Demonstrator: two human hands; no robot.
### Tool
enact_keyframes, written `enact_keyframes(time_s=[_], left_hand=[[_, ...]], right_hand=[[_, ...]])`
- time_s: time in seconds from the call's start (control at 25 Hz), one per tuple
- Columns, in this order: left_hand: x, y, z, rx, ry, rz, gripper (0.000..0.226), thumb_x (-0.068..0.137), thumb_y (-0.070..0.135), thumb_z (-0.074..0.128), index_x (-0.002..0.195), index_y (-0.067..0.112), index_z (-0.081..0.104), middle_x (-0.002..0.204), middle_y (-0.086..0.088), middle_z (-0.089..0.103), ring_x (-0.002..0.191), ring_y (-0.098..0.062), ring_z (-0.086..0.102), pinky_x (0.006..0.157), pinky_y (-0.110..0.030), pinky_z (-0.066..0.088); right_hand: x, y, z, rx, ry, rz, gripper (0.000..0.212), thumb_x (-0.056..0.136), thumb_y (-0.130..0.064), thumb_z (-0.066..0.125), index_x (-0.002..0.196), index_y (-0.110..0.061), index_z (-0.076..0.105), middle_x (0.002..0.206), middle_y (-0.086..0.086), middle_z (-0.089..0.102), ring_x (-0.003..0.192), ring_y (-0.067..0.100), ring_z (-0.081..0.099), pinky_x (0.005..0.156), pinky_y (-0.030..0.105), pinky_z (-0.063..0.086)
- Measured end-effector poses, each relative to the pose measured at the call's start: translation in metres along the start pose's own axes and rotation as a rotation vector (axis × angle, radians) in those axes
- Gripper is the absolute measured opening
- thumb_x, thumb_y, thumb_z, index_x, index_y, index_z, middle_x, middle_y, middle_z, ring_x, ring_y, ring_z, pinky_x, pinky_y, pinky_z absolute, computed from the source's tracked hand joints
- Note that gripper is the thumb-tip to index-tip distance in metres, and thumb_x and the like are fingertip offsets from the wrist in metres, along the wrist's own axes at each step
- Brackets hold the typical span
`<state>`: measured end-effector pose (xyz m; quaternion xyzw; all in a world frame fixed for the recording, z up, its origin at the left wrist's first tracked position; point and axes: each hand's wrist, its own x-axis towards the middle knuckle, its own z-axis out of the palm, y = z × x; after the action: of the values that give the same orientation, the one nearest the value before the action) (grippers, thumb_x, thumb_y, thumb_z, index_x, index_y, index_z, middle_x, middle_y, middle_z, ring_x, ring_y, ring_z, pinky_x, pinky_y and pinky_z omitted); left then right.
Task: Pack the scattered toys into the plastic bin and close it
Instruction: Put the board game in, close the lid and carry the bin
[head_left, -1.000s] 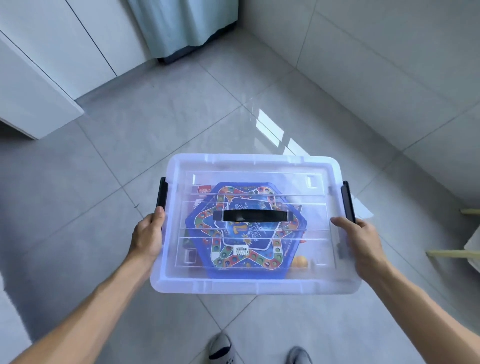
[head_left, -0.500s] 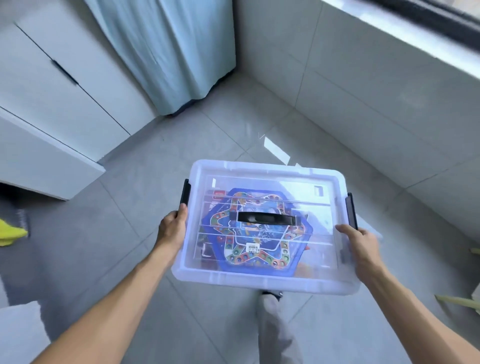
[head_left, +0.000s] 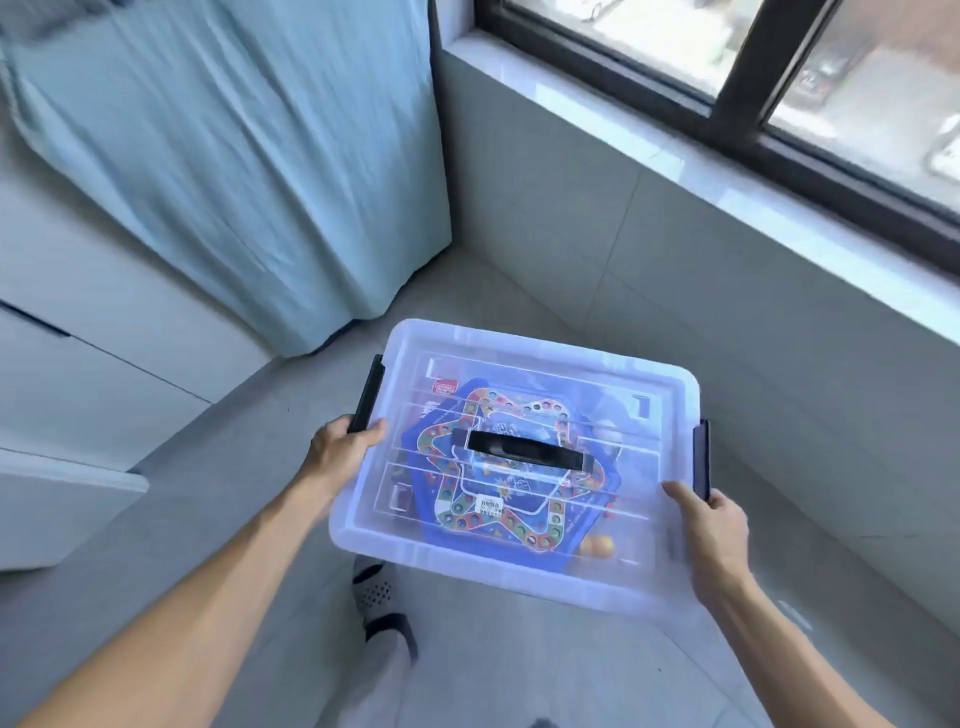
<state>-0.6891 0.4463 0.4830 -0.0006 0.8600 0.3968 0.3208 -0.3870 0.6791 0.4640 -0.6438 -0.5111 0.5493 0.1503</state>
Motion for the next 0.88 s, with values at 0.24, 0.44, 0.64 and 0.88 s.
enact_keyframes(time_s=[0.24,0.44,0.64,0.88], left_hand=[[0.205,0.065,-0.019,0.109,-0.14,0.063,0.012,0.08,0.008,0.068,0.085,0.019,0.065,0.08,0.0,0.065,0.073,-0.02,0.058,0.059,-0.024,0.044],[0.343,0.116,-0.032,0.232,-0.209,0.073,0.014,0.079,0.009,0.067,0.087,0.019,0.062,0.077,0.003,0.064,0.071,-0.019,0.058,0.06,-0.026,0.043],[0.466,0.144,-0.003,0.406,-0.181,0.17,0.019,0.08,0.013,0.064,0.099,0.019,0.063,0.091,-0.005,0.067,0.08,-0.024,0.061,0.066,-0.026,0.044],[0.594,0.159,0.077,0.449,-0.128,0.224,0.03,0.086,0.006,0.059,0.114,0.013,0.064,0.094,-0.004,0.061,0.08,-0.02,0.056,0.069,-0.024,0.04]], right_hand=[[0.097,-0.044,0.149,0.046,0.097,0.1,0.051,0.07,-0.045,0.071,0.084,0.001,0.054,0.079,0.005,0.042,0.069,0.022,0.034,0.063,0.034,0.03],[0.156,-0.085,0.246,0.074,0.148,0.141,0.034,0.082,-0.033,0.073,0.081,-0.002,0.059,0.081,0.01,0.057,0.068,0.024,0.044,0.067,0.035,0.037],[0.234,-0.078,0.325,0.113,0.169,0.242,0.072,0.069,-0.059,0.072,0.123,-0.012,0.061,0.124,0.005,0.065,0.115,0.029,0.061,0.1,0.048,0.047],[0.364,-0.016,0.398,0.381,0.121,0.306,0.09,0.051,-0.057,0.083,0.127,-0.017,0.055,0.13,0.002,0.063,0.115,0.027,0.063,0.101,0.052,0.048]])
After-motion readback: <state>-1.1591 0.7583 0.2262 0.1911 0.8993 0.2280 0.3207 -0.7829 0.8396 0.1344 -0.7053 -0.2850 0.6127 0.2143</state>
